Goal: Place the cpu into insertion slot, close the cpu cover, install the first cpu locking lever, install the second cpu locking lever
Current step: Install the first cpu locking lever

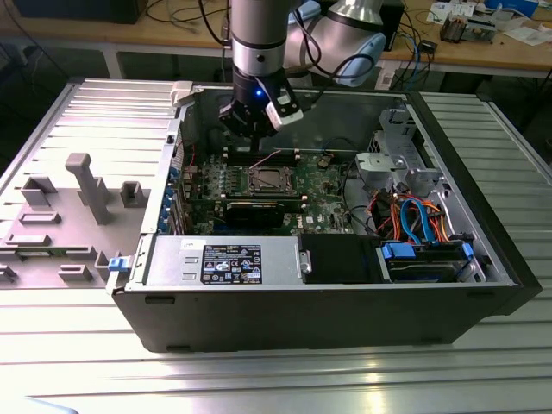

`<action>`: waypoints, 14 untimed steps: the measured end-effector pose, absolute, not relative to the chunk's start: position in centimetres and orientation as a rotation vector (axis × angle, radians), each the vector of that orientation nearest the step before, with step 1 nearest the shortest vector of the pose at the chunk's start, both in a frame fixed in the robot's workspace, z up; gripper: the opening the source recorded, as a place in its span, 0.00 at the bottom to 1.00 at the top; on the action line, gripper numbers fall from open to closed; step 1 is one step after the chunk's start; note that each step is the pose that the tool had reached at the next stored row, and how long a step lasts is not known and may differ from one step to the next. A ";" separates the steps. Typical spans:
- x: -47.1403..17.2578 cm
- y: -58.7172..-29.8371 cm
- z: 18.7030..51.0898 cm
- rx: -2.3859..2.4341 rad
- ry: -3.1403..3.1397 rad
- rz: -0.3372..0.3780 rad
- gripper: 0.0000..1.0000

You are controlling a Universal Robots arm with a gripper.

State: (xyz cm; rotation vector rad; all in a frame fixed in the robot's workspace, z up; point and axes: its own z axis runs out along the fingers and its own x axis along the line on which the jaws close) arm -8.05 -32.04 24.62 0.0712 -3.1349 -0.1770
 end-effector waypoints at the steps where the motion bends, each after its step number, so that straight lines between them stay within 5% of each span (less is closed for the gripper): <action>1: -8.0 -32.0 24.6 0.071 -3.135 -0.178 0.11; 14: -7.9 -32.1 24.4 0.071 -3.135 -0.200 0.11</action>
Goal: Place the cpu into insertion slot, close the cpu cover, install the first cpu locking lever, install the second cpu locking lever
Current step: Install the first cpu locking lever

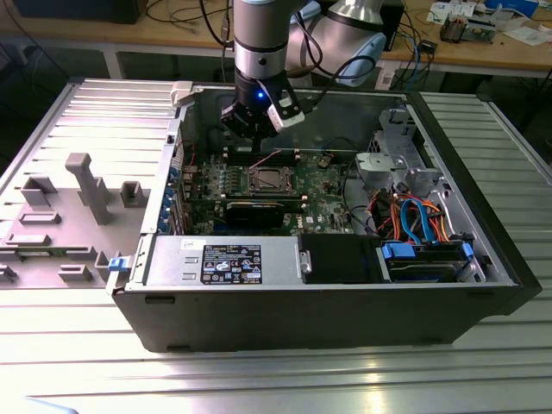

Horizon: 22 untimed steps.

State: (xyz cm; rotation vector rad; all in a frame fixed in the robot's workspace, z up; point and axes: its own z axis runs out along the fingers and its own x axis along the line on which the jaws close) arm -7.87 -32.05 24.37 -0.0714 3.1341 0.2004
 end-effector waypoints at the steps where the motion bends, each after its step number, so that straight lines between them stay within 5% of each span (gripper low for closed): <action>1: -7.9 -32.1 24.4 -0.071 3.134 0.200 0.11; 22: -6.9 -32.1 23.8 -0.071 3.130 0.249 0.11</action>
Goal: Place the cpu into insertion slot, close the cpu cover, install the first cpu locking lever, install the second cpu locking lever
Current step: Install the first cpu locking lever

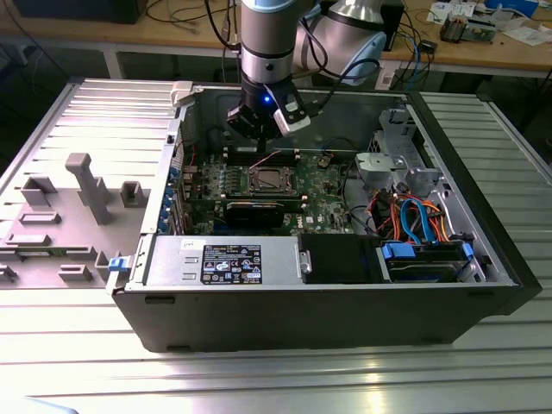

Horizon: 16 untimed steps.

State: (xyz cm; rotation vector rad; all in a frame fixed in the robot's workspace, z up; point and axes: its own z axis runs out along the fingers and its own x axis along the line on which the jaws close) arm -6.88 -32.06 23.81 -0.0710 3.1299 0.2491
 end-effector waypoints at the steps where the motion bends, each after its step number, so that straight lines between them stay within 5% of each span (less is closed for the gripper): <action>1: -6.9 -32.1 23.8 -0.071 3.130 0.249 0.11; 16: -6.6 -32.1 23.6 -0.067 3.130 0.249 0.11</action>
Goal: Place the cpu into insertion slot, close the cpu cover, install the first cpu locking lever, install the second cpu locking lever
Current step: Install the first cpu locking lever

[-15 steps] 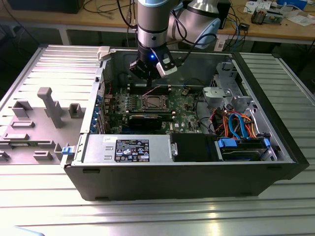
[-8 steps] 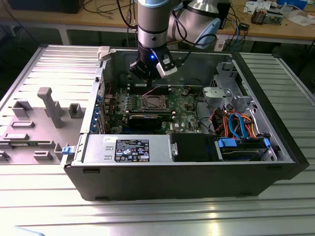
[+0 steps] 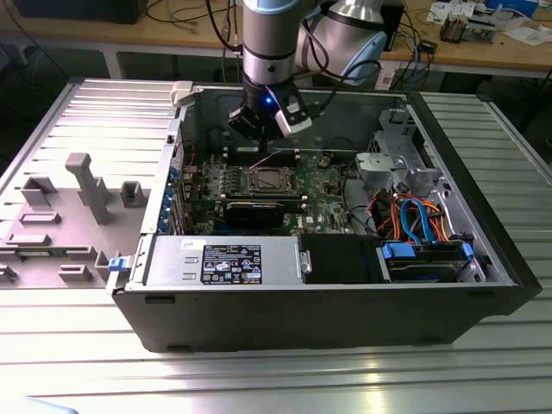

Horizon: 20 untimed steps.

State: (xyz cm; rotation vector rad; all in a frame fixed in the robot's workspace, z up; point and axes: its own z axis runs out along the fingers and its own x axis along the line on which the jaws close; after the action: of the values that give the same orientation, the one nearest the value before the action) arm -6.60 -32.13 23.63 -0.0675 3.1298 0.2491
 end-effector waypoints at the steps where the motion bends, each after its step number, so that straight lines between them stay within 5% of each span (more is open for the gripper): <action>1: -6.6 -32.1 23.6 -0.067 3.130 0.249 0.11; 20: -5.0 -32.1 23.3 -0.053 3.132 0.224 0.11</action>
State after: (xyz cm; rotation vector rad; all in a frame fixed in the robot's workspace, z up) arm -5.05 -32.12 23.26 -0.0535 3.1317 0.2235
